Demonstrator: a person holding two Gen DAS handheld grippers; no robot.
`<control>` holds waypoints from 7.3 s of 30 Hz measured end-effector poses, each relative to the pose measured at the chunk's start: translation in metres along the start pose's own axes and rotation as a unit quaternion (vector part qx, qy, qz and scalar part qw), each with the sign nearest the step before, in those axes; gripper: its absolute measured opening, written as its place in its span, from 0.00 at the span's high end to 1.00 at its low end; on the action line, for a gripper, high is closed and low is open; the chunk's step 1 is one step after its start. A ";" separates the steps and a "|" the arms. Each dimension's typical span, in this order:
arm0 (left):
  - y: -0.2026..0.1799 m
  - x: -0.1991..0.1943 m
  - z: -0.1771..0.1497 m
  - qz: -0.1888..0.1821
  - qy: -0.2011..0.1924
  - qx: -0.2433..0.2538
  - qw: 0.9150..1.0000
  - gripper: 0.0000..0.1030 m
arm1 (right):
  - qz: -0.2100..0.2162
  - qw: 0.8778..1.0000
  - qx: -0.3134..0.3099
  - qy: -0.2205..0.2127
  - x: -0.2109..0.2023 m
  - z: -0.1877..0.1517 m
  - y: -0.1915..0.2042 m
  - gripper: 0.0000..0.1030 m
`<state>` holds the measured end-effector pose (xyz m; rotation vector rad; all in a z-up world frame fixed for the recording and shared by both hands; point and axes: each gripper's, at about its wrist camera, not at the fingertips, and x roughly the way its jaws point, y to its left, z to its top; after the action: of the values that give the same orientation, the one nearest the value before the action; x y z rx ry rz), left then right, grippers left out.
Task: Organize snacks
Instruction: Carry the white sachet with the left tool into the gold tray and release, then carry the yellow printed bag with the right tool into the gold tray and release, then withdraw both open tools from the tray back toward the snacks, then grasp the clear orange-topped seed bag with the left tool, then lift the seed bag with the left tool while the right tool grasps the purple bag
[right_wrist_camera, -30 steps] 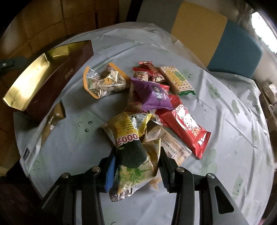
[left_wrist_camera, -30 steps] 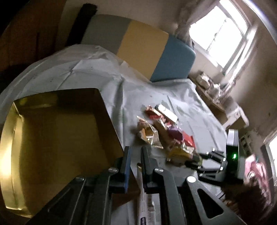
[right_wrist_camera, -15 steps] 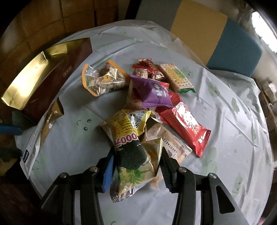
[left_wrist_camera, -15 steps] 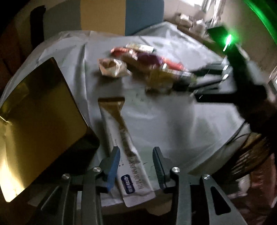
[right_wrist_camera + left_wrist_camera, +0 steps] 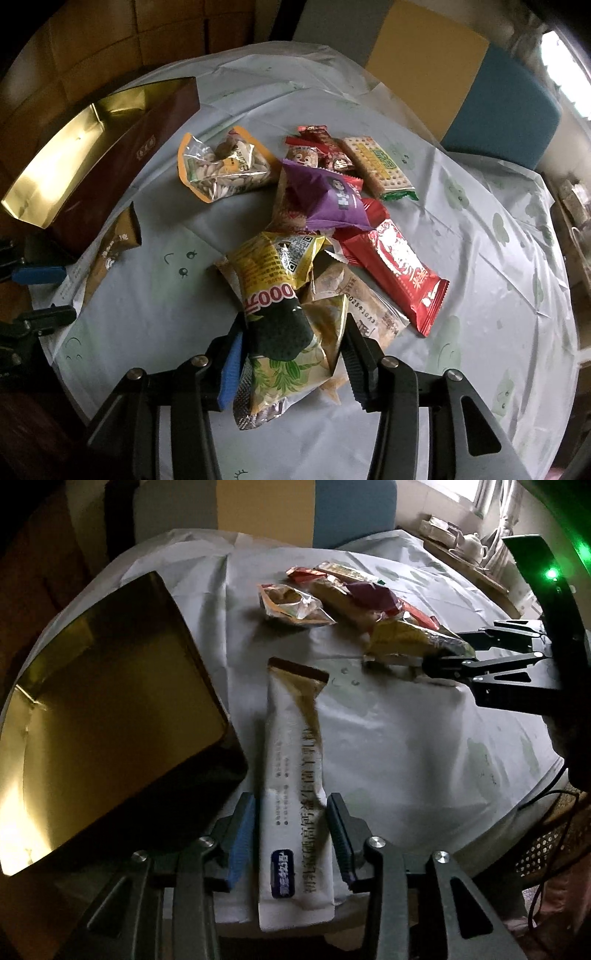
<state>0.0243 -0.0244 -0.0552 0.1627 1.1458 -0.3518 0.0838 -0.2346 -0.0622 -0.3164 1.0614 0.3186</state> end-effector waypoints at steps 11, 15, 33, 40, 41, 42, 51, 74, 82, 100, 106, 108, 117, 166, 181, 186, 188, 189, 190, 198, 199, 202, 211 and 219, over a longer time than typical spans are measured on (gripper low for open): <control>-0.029 0.013 0.013 -0.006 -0.021 0.047 0.999 0.74 | -0.002 1.000 -0.009 -0.002 -0.001 -0.001 0.004 0.51; -0.027 -0.003 0.012 -0.053 -0.045 0.034 0.997 0.77 | -0.006 1.000 -0.022 -0.006 -0.001 -0.003 0.008 0.57; 0.124 -0.045 0.101 -0.008 -0.140 -0.199 0.970 0.76 | 0.001 1.000 -0.020 -0.007 0.001 -0.004 0.010 0.57; 0.139 -0.004 0.117 -0.002 -0.099 -0.216 0.971 0.66 | 0.006 1.000 -0.016 -0.008 0.003 -0.004 0.009 0.57; 0.140 -0.002 0.115 0.005 -0.096 -0.218 0.971 0.66 | 0.006 1.000 -0.015 -0.008 0.004 -0.004 0.009 0.57; 0.137 -0.002 0.112 0.008 -0.095 -0.217 0.972 0.66 | 0.006 1.000 -0.015 -0.009 0.003 -0.004 0.008 0.57; 0.099 -0.023 0.067 0.014 -0.102 -0.157 0.982 0.66 | 0.016 1.000 0.000 -0.013 0.005 -0.003 0.005 0.57; 0.078 -0.056 0.013 0.022 -0.127 -0.144 0.981 0.65 | 0.154 0.970 0.180 -0.056 -0.036 -0.001 0.014 0.61; 0.107 -0.061 -0.002 0.036 -0.131 -0.189 0.973 0.65 | 0.213 0.962 0.148 -0.080 -0.054 0.059 0.069 0.61; 0.124 -0.057 -0.013 0.041 -0.124 -0.215 0.968 0.65 | 0.189 0.978 0.060 -0.061 -0.031 0.110 0.143 0.53; 0.112 -0.058 -0.008 0.042 -0.120 -0.195 0.973 0.65 | 0.173 0.980 0.066 -0.071 -0.040 0.097 0.130 0.53; 0.109 -0.058 -0.007 0.043 -0.119 -0.189 0.974 0.65 | 0.163 0.981 0.066 -0.077 -0.045 0.091 0.124 0.51; 0.093 -0.061 0.000 0.045 -0.118 -0.167 0.978 0.65 | 0.109 0.988 0.066 -0.092 -0.062 0.068 0.089 0.41; -0.029 0.016 0.146 0.042 -0.050 0.044 0.997 0.21 | -0.067 0.970 0.226 -0.060 -0.062 -0.010 -0.114 0.16; -0.026 0.095 0.175 0.052 0.022 0.025 0.998 0.43 | -0.063 0.966 0.238 -0.080 -0.071 -0.008 -0.121 0.13; -0.027 0.078 0.145 0.043 -0.007 0.003 0.999 0.46 | -0.068 0.964 0.244 -0.085 -0.074 -0.008 -0.123 0.13; -0.032 0.065 0.127 0.027 -0.026 -0.001 0.999 0.46 | -0.069 0.962 0.248 -0.085 -0.075 -0.009 -0.124 0.13; -0.035 0.059 0.117 0.024 -0.033 0.001 0.999 0.46 | -0.070 0.962 0.249 -0.085 -0.075 -0.009 -0.125 0.13; -0.039 0.053 0.105 0.021 -0.042 0.006 0.999 0.46 | -0.070 0.962 0.250 -0.083 -0.074 -0.009 -0.125 0.13; -0.052 0.044 0.051 0.010 -0.076 0.042 0.996 0.45 | -0.051 0.965 0.240 -0.087 -0.074 -0.008 -0.120 0.13; -0.052 0.043 0.049 0.015 -0.091 0.050 0.994 0.45 | -0.045 0.967 0.236 -0.090 -0.074 -0.008 -0.118 0.13; -0.055 0.043 0.040 0.009 -0.112 0.063 0.992 0.44 | -0.028 0.970 0.220 -0.094 -0.073 -0.005 -0.110 0.13; -0.053 0.044 0.037 -0.006 -0.126 0.056 0.990 0.44 | 0.046 0.982 0.169 -0.072 -0.059 0.013 -0.080 0.19; -0.051 0.042 0.033 -0.011 -0.134 0.057 0.989 0.44 | 0.071 0.991 0.102 -0.046 -0.029 0.066 -0.059 0.19</control>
<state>0.0501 -0.0901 -0.0777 0.1973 0.8631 -0.4459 0.1475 -0.2650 -0.0010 -0.0419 1.0181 0.3460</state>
